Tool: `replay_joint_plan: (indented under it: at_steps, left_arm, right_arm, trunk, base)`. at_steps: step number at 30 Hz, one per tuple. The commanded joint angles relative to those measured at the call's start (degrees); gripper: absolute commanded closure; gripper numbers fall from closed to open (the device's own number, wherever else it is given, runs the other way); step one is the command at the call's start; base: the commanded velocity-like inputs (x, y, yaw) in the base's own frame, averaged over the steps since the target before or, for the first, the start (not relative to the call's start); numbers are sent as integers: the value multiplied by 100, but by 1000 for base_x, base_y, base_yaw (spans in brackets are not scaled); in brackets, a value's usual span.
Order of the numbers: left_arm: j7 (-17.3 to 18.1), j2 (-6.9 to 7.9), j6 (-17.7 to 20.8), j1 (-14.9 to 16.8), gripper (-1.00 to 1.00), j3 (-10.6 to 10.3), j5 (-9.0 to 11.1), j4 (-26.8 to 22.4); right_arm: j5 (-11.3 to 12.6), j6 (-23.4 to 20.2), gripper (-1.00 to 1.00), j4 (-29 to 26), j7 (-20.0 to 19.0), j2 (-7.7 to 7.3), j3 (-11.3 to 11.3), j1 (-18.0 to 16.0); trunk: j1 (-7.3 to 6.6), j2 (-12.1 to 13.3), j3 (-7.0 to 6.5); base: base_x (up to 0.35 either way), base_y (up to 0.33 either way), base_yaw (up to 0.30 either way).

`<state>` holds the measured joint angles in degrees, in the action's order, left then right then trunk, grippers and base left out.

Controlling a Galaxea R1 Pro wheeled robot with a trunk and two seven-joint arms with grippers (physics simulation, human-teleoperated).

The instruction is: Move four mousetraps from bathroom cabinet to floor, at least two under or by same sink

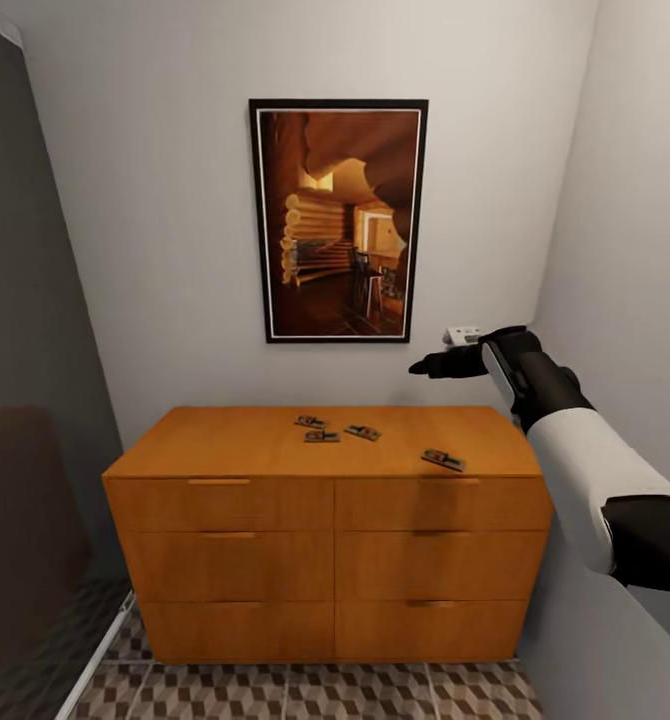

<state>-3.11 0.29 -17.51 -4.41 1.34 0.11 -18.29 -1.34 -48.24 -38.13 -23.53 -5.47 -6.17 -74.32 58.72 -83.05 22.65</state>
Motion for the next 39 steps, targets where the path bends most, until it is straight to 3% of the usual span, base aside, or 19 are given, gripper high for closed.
replay_joint_plan:
  at_steps: [1, 5, 9, 12, 22, 39]
  left_arm:
    - [-5, -2, -7, -1, -100, 8, 3, -7]
    - [-5, -3, -7, 0, -100, 8, 5, -5]
    - [-5, -2, -7, 1, -100, 7, 0, -7]
    - [-5, -2, -7, 2, -100, 6, -1, -8]
    - [-5, -1, -7, -2, -100, 6, -2, -7]
    - [-2, 2, -7, 0, -100, 6, -2, -8]
  right_arm:
    - [-34, 8, -100, 92, -147, -6, -104, -4]
    - [-121, 213, -100, 342, -501, -6, -515, -4]
    - [-215, 513, -100, 578, -989, -6, -1176, -4]
    - [-242, 613, -100, 716, -1304, -6, -1414, -4]
    - [-261, 1055, -100, 1093, -1817, -6, -1583, -4]
    - [-262, 1373, -100, 1448, -1977, -6, -1598, -4]
  trunk:
    - [1, -3, 6]
    - [1, -3, 6]
    - [1, -3, 6]
    - [1, -3, 6]
    - [1, -3, 6]
    - [1, -3, 6]
  base:
    - [120, 0, 0]
    - [119, 0, 0]
    - [92, 0, 0]
    - [36, 0, 0]
    - [7, 0, 0]
    - [0, 0, 0]
